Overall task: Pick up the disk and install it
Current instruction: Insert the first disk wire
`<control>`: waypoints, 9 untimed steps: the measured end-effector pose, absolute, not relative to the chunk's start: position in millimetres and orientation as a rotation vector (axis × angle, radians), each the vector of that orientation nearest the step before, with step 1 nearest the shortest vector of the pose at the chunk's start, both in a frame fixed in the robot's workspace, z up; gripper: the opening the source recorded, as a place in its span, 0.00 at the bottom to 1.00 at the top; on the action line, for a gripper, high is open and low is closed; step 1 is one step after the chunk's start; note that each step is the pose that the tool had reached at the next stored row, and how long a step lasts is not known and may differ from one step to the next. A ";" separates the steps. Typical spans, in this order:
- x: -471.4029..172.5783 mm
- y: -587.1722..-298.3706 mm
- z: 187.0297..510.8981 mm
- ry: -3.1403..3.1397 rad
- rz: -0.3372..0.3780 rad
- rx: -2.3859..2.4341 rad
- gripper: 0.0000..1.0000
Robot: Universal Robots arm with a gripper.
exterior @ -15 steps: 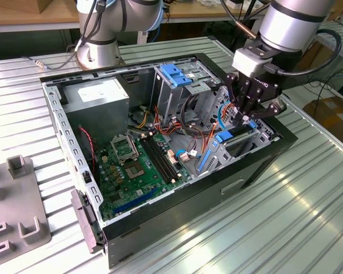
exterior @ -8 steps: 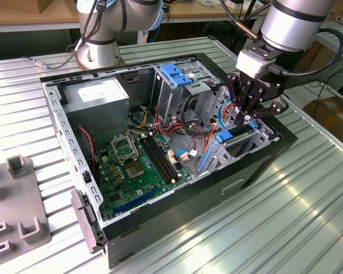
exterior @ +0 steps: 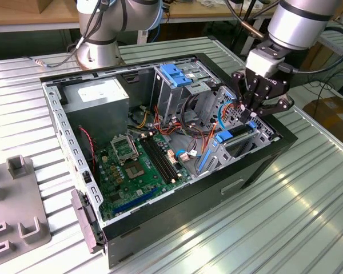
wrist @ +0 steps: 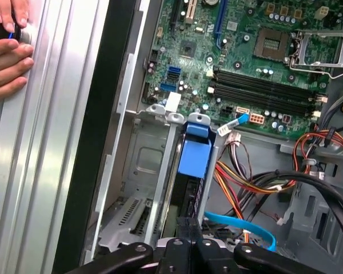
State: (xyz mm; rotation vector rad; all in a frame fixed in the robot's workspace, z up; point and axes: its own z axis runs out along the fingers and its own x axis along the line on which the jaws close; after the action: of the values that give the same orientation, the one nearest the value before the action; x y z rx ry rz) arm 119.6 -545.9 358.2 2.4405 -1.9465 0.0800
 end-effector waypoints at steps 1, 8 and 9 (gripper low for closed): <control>123.2 -545.2 358.2 -1.946 0.080 2.441 0.11; 137.5 -538.3 358.2 -1.931 0.080 2.453 0.11; 140.3 -536.7 358.2 -1.927 0.080 2.456 0.11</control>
State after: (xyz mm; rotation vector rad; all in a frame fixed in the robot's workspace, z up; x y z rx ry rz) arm 140.3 -536.7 358.2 2.4561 -1.9274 0.0802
